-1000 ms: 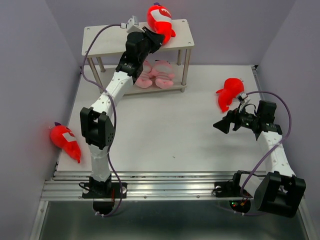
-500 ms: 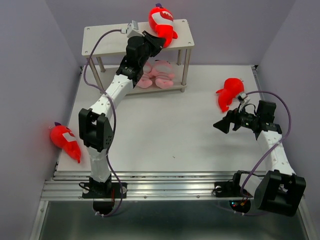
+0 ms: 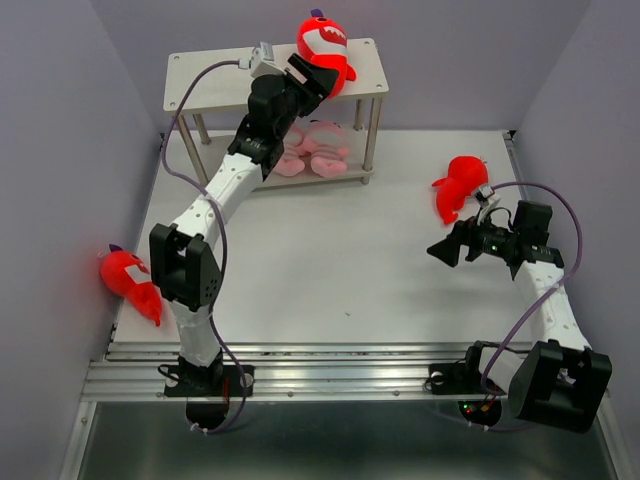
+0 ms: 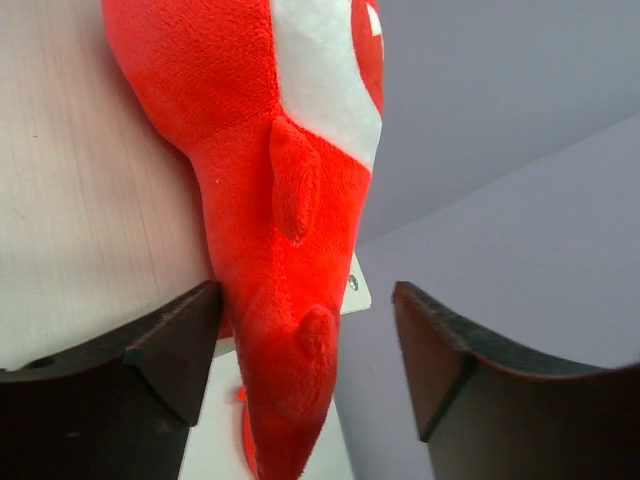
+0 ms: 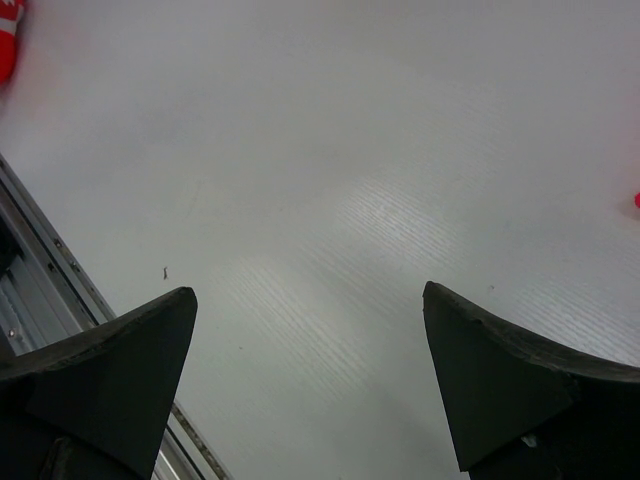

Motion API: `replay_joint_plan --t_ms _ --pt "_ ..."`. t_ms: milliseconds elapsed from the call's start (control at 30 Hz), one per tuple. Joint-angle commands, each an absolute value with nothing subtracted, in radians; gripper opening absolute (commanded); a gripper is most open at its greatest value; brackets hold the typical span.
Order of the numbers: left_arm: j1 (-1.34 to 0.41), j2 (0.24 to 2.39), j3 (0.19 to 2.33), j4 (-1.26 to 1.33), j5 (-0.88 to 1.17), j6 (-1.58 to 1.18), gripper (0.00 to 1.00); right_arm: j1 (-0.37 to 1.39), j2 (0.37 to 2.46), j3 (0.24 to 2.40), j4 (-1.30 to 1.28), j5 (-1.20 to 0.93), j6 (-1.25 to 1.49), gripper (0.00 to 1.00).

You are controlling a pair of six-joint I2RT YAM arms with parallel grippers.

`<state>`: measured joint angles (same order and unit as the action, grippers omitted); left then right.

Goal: Place and organize the stuffed toys onto the shelf

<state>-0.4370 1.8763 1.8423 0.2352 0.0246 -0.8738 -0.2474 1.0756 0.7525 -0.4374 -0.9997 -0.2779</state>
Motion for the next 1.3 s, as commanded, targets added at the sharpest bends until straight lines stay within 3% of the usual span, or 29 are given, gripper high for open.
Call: replay_joint_plan --t_ms 0,33,133,533,933,1133,1267 --pt "-0.44 1.775 1.812 0.298 0.031 -0.853 0.83 -0.242 1.077 0.752 -0.399 -0.989 -0.298 1.0" --pt "-0.439 1.761 1.804 0.298 0.037 -0.848 0.9 -0.242 1.077 0.752 -0.399 -0.985 -0.298 1.0" --pt "-0.437 1.734 1.775 0.301 0.054 -0.835 0.95 -0.242 1.08 0.752 -0.399 -0.976 -0.299 1.0" --pt "-0.428 1.56 1.612 0.25 0.077 -0.717 0.98 -0.252 1.063 0.747 -0.399 -0.937 -0.31 1.0" --pt "-0.411 1.1 1.193 0.161 -0.035 -0.323 0.99 -0.272 1.115 0.796 -0.397 -0.917 -0.287 1.0" --pt "-0.408 0.83 0.884 0.135 0.115 -0.25 0.99 -0.272 1.294 1.011 -0.371 -0.743 -0.123 1.0" --pt "-0.408 0.689 0.695 0.14 0.195 -0.353 0.99 -0.272 1.403 1.136 -0.276 -0.488 0.043 1.0"
